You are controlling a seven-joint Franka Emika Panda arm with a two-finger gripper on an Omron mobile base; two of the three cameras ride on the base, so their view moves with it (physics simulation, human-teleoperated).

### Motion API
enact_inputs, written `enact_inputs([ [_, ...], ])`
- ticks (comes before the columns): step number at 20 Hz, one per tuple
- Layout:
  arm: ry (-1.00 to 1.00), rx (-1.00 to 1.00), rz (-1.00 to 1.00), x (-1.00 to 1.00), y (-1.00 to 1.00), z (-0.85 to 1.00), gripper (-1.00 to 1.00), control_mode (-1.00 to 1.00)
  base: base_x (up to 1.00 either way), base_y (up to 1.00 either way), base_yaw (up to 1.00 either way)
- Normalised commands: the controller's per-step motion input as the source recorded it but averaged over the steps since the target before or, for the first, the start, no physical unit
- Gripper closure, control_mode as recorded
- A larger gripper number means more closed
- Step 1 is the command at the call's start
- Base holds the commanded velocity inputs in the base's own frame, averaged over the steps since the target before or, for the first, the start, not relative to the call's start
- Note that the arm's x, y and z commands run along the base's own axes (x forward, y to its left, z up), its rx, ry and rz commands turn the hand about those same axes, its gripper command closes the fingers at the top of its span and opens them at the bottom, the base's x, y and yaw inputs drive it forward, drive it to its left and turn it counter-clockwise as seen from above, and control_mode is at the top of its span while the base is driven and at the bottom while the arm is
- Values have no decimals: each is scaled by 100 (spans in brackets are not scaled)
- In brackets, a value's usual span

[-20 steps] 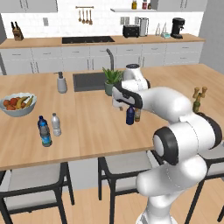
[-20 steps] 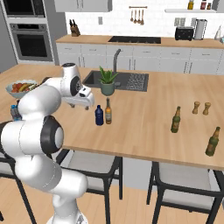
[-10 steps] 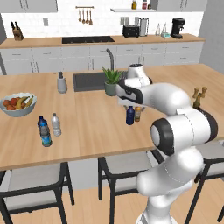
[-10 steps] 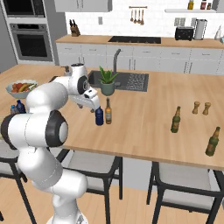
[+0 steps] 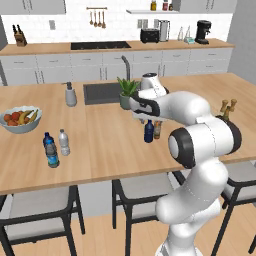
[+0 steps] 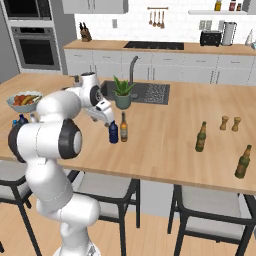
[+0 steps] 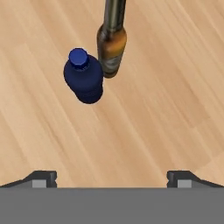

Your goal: Move the plastic bottles in the middle to the plastics group, and the glass bottles in the middle to the glass group.

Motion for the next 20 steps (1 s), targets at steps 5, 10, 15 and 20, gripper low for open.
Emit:
enact_inputs([
  [5, 0, 0, 0, 47, -1, -11, -100, -100, 0, 0, 0],
  [10, 0, 0, 0, 42, -8, -38, -100, -100, 0, 0, 0],
  [15, 0, 0, 0, 39, -3, -33, -100, -100, 0, 0, 0],
  [20, 0, 0, 0, 41, -2, -15, -100, -100, 0, 0, 0],
])
